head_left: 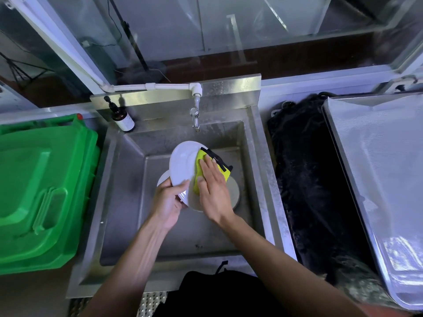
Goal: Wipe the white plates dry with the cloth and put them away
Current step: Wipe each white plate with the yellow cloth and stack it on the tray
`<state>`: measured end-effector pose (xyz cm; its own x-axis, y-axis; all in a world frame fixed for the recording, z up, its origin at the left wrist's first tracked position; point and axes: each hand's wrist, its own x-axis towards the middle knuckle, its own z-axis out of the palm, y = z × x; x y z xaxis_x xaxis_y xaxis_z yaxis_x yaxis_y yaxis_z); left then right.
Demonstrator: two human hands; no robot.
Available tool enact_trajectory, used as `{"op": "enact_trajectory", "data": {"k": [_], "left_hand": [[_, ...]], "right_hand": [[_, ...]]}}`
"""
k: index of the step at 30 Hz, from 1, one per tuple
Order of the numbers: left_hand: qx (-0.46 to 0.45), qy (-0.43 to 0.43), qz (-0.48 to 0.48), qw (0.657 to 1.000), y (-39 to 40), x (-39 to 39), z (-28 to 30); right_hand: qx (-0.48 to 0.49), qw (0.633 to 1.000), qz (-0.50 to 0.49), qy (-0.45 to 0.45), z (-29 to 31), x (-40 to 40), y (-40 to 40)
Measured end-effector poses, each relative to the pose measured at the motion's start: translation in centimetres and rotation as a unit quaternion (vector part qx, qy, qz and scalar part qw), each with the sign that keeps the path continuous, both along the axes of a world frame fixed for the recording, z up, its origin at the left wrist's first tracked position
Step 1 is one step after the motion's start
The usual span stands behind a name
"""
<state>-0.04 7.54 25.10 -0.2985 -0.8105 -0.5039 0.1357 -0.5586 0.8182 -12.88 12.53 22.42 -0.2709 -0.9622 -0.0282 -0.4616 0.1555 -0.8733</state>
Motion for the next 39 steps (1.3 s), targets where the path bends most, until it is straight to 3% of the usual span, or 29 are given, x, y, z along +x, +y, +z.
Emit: {"op": "enact_trajectory", "data": {"k": [11,24,39], "left_hand": [[0.039,0.106,0.049,0.992,-1.5,3.0,-0.7],[0.029,0.212,-0.022,0.977,-2.5,7.4,-1.9],[0.021,0.128,-0.142,0.981,-3.5,11.6,-2.2]], "right_hand": [[-0.029,0.988,0.028,0.148,-0.3,3.8,1.3],[0.017,0.99,-0.112,0.085,1.5,4.9,1.4],[0.051,0.972,-0.216,0.076,2.5,5.5,1.0]]}}
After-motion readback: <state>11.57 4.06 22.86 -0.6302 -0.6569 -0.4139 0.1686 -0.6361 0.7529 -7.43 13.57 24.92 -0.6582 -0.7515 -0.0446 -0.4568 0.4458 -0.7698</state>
